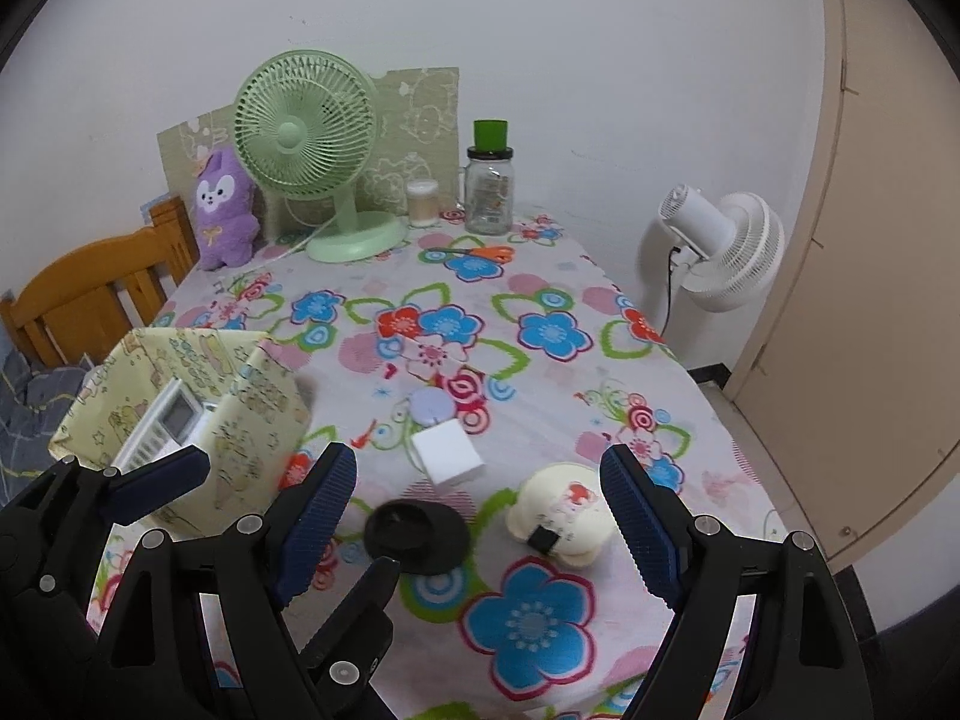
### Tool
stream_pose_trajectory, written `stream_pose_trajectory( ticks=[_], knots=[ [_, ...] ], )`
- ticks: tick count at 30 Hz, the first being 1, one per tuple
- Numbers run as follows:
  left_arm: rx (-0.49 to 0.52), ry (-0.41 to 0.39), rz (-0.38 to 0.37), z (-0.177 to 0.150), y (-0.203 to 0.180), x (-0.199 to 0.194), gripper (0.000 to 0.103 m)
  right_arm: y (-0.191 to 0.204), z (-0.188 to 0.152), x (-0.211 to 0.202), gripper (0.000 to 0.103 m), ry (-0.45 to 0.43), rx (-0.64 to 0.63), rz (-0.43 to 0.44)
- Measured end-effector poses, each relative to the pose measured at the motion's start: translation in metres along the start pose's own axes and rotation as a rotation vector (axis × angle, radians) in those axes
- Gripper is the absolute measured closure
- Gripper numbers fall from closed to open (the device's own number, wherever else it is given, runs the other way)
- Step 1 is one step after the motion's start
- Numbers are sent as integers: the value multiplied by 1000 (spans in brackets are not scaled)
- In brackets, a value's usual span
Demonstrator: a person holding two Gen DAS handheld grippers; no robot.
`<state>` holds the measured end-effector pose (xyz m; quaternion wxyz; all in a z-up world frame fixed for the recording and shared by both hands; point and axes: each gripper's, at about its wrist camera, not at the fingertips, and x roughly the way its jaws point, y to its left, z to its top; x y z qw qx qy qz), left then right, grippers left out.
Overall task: Organize rigid objects
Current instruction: 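Move the right tool to the cream round Hello Kitty container and grasp it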
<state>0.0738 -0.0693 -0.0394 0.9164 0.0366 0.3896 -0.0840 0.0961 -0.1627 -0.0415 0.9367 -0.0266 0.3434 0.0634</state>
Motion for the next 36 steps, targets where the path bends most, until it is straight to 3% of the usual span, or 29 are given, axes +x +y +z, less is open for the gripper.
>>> stream_pose_trajectory(
  ticks=[22, 36],
  knots=[
    [-9, 23, -30, -6, -19, 36, 9, -27, -12, 28, 17, 34, -15, -27],
    [-33, 70, -37, -14, -15, 73, 9, -46, -28, 58, 17, 64, 31, 23]
  ],
)
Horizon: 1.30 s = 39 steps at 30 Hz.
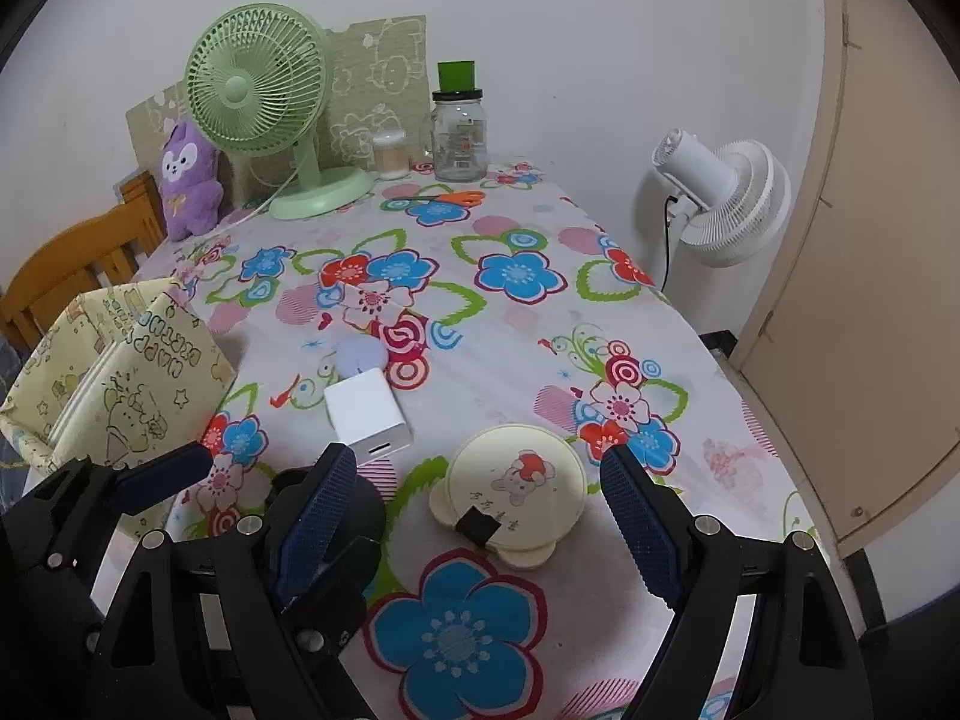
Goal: Organize rigid objects
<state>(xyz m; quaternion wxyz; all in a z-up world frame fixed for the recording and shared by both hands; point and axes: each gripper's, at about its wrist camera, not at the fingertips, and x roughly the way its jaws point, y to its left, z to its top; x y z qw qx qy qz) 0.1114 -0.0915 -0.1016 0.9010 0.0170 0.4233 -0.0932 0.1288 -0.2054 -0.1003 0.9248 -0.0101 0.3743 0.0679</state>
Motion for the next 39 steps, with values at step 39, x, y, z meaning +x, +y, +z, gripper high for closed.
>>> stream_pose_trajectory(
  ticks=[39],
  knots=[
    [54, 62, 33, -13, 10, 44, 27, -24, -21, 63, 17, 130, 67, -8]
  ],
)
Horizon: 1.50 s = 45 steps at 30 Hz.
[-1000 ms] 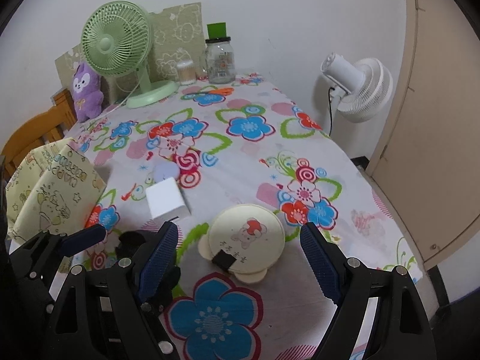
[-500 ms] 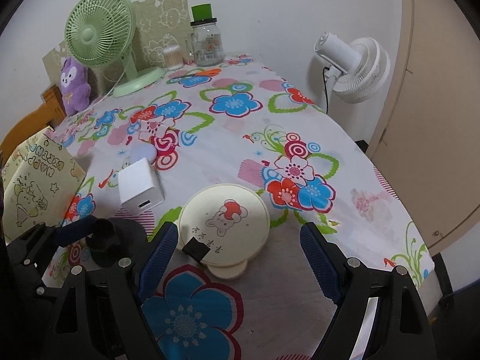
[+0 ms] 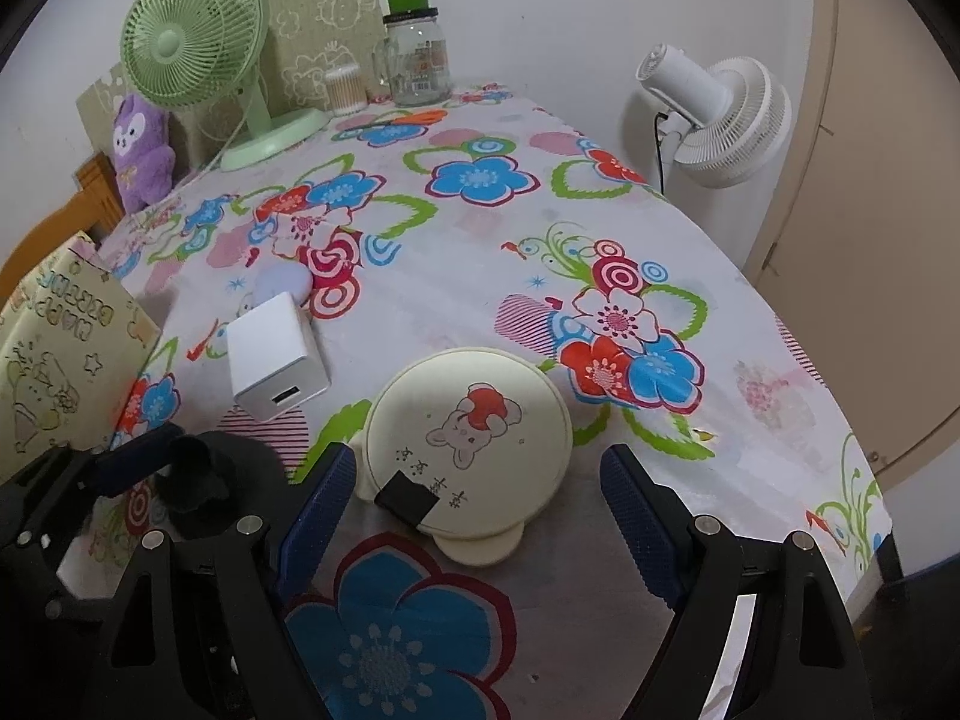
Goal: Organize rigid objects
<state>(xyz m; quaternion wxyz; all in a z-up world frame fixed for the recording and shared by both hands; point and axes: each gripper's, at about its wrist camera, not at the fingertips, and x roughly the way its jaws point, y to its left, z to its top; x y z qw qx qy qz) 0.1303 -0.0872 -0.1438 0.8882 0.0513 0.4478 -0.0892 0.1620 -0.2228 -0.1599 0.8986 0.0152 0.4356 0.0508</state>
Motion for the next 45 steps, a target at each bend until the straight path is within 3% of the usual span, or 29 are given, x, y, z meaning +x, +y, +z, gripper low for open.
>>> stream_pose_trajectory(
  ticks=[11, 13, 19, 45],
  knots=[
    [-12, 3, -5, -3, 8, -1, 27, 14, 6, 15, 13, 28, -39, -40],
    [-9, 3, -3, -3, 8, -1, 27, 15, 5, 15, 19, 18, -32, -61],
    [-11, 7, -6, -2, 8, -1, 27, 13, 4, 11, 20, 8, -24, -71],
    [16, -106, 5, -2, 1, -68, 27, 37, 2, -70, 20, -118, -51, -94]
  ],
)
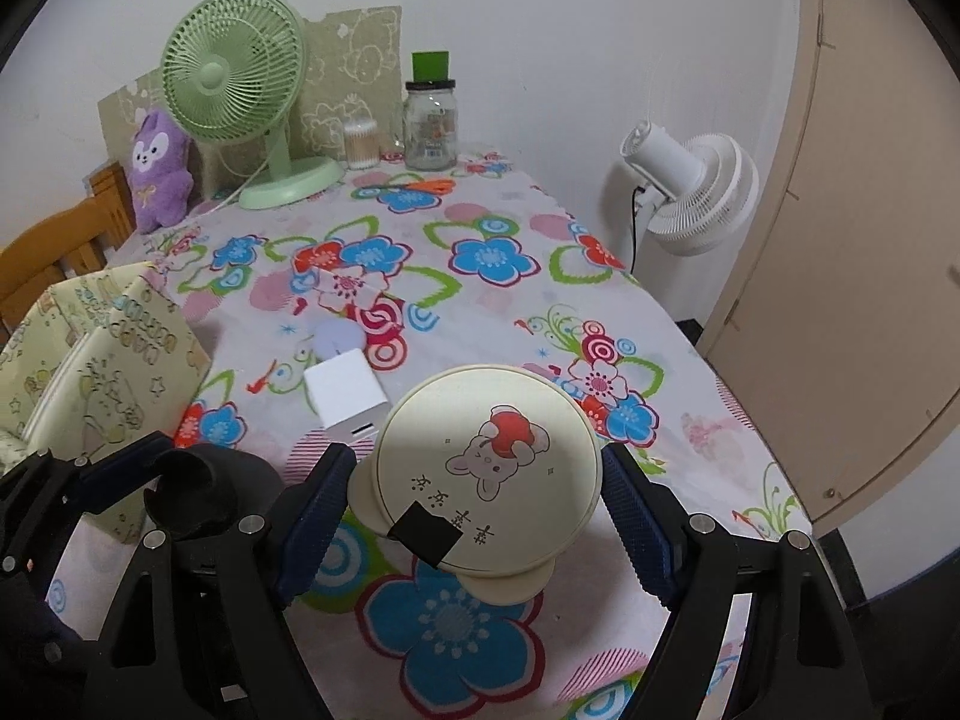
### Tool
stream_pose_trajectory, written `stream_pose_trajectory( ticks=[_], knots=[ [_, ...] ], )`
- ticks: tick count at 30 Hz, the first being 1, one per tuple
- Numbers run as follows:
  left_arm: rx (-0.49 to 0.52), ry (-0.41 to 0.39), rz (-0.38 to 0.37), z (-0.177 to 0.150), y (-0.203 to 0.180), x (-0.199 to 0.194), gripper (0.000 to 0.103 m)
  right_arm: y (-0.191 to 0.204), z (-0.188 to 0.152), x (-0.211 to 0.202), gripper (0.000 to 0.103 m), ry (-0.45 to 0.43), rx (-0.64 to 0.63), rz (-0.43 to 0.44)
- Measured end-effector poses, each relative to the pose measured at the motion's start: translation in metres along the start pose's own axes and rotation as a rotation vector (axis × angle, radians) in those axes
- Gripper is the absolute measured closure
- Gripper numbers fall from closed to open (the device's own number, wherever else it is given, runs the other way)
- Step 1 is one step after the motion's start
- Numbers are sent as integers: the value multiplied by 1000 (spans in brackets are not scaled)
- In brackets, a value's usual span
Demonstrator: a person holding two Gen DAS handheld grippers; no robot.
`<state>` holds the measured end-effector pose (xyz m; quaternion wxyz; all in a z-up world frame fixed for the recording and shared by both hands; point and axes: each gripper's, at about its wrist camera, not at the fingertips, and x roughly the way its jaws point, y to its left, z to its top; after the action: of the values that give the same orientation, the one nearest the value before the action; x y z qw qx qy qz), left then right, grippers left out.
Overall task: Organize rigid objects
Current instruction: 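Carry the black dish and the cream container toward the yellow box with both tools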
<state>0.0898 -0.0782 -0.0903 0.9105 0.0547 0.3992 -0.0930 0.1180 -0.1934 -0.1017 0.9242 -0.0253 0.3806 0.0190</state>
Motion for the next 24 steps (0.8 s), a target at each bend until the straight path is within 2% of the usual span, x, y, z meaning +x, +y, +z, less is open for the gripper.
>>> stream_pose_trajectory(
  ticks=[19, 24],
  knots=[
    [27, -44, 44, 3, 5, -36, 27, 21, 4, -43, 20, -61, -15, 28],
    [31, -32, 20, 8, 8, -46, 27, 26, 10, -55, 20, -76, -28, 25]
  ],
)
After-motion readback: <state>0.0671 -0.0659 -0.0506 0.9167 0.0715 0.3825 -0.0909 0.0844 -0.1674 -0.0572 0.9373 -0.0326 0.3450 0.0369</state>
